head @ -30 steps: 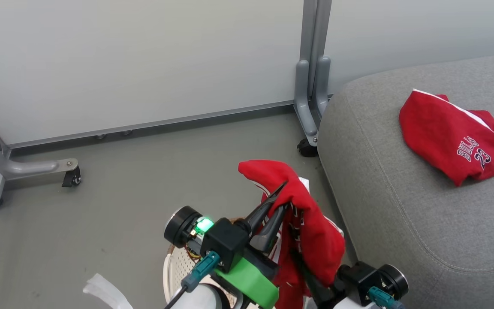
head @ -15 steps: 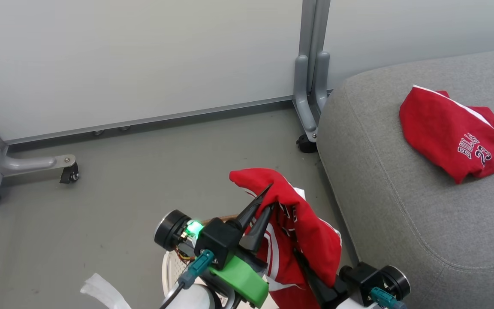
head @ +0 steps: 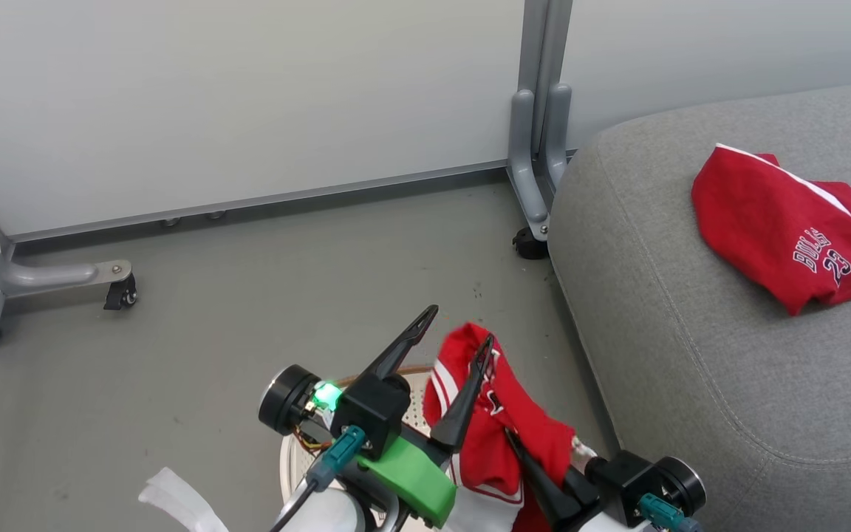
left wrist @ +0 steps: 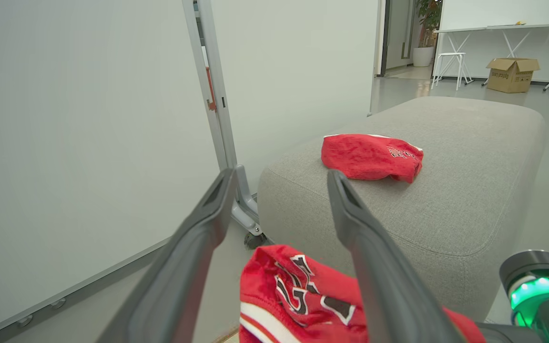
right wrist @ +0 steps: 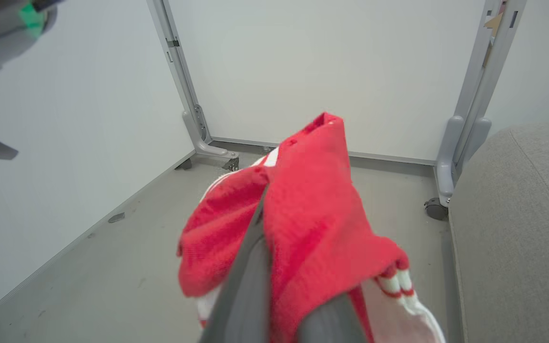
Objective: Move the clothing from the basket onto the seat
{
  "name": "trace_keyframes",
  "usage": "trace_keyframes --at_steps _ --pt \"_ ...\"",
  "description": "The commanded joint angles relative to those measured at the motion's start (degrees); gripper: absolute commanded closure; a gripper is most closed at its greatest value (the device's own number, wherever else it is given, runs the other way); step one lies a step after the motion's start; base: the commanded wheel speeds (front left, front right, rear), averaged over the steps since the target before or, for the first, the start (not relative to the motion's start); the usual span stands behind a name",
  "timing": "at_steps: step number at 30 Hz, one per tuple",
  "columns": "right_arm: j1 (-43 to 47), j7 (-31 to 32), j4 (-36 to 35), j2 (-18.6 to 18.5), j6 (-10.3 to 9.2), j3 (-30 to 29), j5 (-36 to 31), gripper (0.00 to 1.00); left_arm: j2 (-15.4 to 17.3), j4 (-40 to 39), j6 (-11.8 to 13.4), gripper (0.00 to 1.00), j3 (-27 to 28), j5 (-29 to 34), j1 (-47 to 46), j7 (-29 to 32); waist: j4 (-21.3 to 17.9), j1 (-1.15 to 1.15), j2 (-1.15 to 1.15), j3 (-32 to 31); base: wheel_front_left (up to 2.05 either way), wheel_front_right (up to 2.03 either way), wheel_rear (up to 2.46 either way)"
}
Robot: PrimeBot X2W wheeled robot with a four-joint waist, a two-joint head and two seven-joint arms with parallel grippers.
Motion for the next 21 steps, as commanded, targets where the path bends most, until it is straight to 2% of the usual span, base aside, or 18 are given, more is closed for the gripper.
trace_keyframes --at_steps 1,14,21 --pt "0.2 -0.2 -0.3 -0.1 -0.06 0.0 0.2 1.00 0.6 0.2 0.3 0.00 0.1 -0.5 -1.0 0.1 0.0 0.00 0.00 0.0 0.00 0.00 0.00" --pt "-0.5 -0.2 -0.5 -0.3 -0.06 -0.3 -0.1 1.00 0.8 0.4 0.8 0.00 0.1 -0.9 -1.3 -0.7 -0.7 0.00 0.00 0.7 0.00 0.00 0.00" --pt "-0.9 -0.2 -1.7 0.0 -0.07 -2.7 -1.1 1.00 1.6 1.0 1.4 0.00 0.7 -1.1 -0.9 -1.3 -3.3 0.00 0.00 2.3 0.00 0.00 0.00"
